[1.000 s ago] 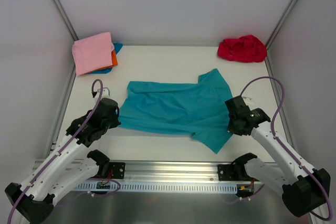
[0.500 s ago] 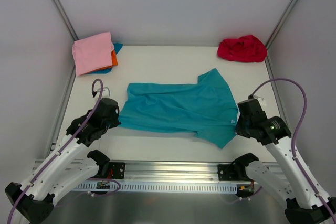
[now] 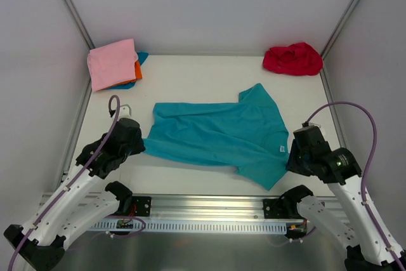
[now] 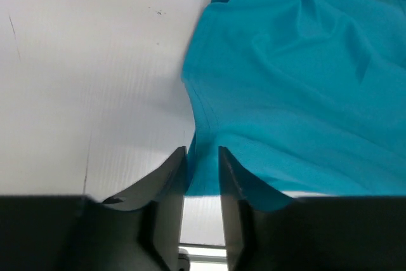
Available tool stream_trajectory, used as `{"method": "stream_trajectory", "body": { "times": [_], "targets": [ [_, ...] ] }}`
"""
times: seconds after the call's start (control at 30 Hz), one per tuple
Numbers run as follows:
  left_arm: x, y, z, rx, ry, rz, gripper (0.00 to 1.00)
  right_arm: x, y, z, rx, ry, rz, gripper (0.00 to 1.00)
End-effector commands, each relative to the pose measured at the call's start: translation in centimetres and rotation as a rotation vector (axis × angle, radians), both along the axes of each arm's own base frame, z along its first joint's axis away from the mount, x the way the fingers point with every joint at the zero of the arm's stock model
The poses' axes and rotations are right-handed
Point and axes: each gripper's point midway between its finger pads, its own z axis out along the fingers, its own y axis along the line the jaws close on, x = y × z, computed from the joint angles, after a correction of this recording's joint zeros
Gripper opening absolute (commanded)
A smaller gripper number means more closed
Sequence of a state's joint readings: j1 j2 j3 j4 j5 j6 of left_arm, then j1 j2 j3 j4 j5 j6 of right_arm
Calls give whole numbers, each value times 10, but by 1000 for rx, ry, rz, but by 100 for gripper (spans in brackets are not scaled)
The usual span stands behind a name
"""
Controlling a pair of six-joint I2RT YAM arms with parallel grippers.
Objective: Fold and stack the t-shirts
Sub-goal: Flatten out the tshirt
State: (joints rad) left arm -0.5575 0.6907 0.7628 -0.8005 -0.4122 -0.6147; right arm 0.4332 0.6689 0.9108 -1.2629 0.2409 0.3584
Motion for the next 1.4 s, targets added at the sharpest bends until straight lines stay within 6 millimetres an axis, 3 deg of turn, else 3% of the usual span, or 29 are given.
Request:
{"method": "stream_trajectory", "body": {
  "times": [0.0,0.03,0.07,0.1,0.17,0.27,0.43,0.53,0.6,0.67,0.73,0.77,0.8,0.83,0.87,0.9,1.1,1.2,1.37],
  "targets": [
    [-3,-5,15,-32,-27,-35,28,-14,-10,13,-20,-6,16,35],
    [-3,-5,18,-35,-38,-34,37,-13,-13,20,-28,-33,8,39],
    [-3,-4,19,-35,-43,-34,54,-13,-16,24,-33,-49,4,41],
    [-3,-3,21,-35,-49,-31,64,-14,-18,27,-45,-50,3,42],
    [-1,-2,26,-33,-62,-29,79,-9,-21,38,-62,-77,-3,50],
    [3,-2,30,-20,-74,-27,86,8,-21,49,-89,-120,-1,56],
    [19,-10,30,-1,-86,-38,88,70,1,51,-105,-173,43,59],
    [29,-18,27,-6,-85,-51,87,107,22,34,-79,-121,95,59],
    [31,-29,26,-43,-85,-86,86,147,32,38,-32,-174,85,57],
    [30,-45,24,-109,-105,-156,84,194,46,19,-2,-121,110,56],
    [28,-55,26,-161,-136,-206,83,224,47,15,12,-113,108,54],
    [23,-66,32,-225,-181,-263,83,261,49,10,12,-96,123,52],
    [25,-67,34,-231,-193,-264,82,261,49,10,8,-95,131,52],
    [21,-68,39,-253,-219,-283,82,272,48,9,8,-95,131,52],
    [17,-71,36,-263,-218,-308,82,289,50,20,24,-129,133,52],
    [15,-71,37,-271,-224,-314,82,301,45,3,26,-88,117,52],
    [3,-78,37,-318,-231,-368,81,359,49,-21,177,-88,81,53],
    [1,-76,34,-318,-218,-366,81,372,60,-41,240,-5,103,54],
    [3,-80,38,-323,-207,-368,81,372,75,-72,325,100,105,54]
  ]
}}
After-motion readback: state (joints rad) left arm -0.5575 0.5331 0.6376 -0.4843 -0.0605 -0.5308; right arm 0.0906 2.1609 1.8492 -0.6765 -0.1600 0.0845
